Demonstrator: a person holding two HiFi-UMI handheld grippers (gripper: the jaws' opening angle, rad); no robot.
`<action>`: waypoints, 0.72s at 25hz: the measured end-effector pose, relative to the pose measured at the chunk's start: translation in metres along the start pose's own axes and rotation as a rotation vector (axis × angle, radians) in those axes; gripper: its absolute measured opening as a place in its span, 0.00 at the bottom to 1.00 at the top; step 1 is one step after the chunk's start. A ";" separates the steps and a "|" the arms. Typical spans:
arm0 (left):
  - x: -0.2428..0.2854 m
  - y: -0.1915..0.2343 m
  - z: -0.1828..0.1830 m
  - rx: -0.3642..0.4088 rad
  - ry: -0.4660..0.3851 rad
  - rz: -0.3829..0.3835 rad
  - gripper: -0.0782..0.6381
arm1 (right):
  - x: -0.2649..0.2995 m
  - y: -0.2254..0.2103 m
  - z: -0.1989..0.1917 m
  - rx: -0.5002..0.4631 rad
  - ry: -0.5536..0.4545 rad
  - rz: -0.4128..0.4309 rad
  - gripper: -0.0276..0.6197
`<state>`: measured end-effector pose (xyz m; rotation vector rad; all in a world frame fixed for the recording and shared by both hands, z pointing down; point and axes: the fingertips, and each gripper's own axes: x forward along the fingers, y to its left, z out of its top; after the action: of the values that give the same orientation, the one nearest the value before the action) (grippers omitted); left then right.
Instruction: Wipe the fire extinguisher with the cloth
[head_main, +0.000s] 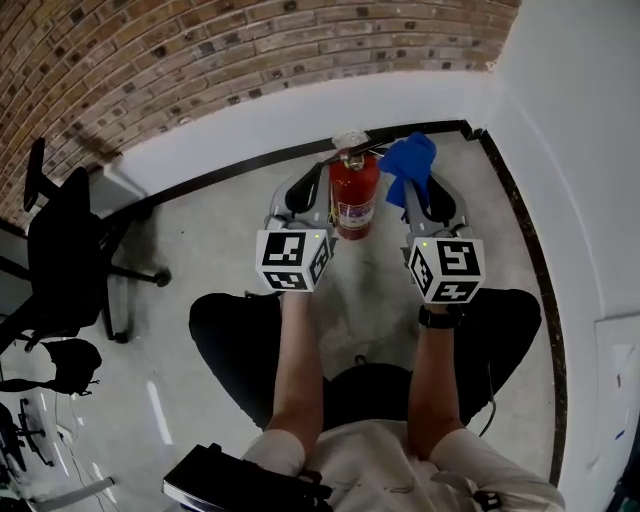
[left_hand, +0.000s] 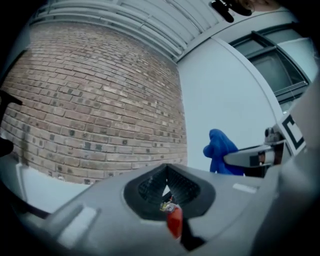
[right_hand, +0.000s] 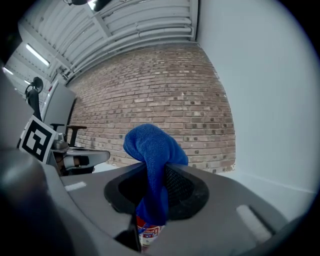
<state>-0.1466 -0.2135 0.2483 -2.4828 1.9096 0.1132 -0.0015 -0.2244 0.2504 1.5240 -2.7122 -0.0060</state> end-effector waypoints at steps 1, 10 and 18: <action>0.004 0.005 -0.003 0.001 0.002 0.003 0.11 | 0.004 -0.001 -0.005 -0.006 0.010 0.000 0.18; 0.010 0.028 -0.054 -0.053 0.043 0.044 0.11 | 0.026 0.006 -0.071 -0.051 0.120 0.043 0.18; -0.003 0.043 -0.086 -0.088 0.071 0.084 0.11 | 0.045 0.050 -0.117 -0.185 0.217 0.169 0.18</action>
<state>-0.1841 -0.2259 0.3359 -2.4937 2.0809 0.1131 -0.0641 -0.2356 0.3692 1.1708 -2.5771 -0.0799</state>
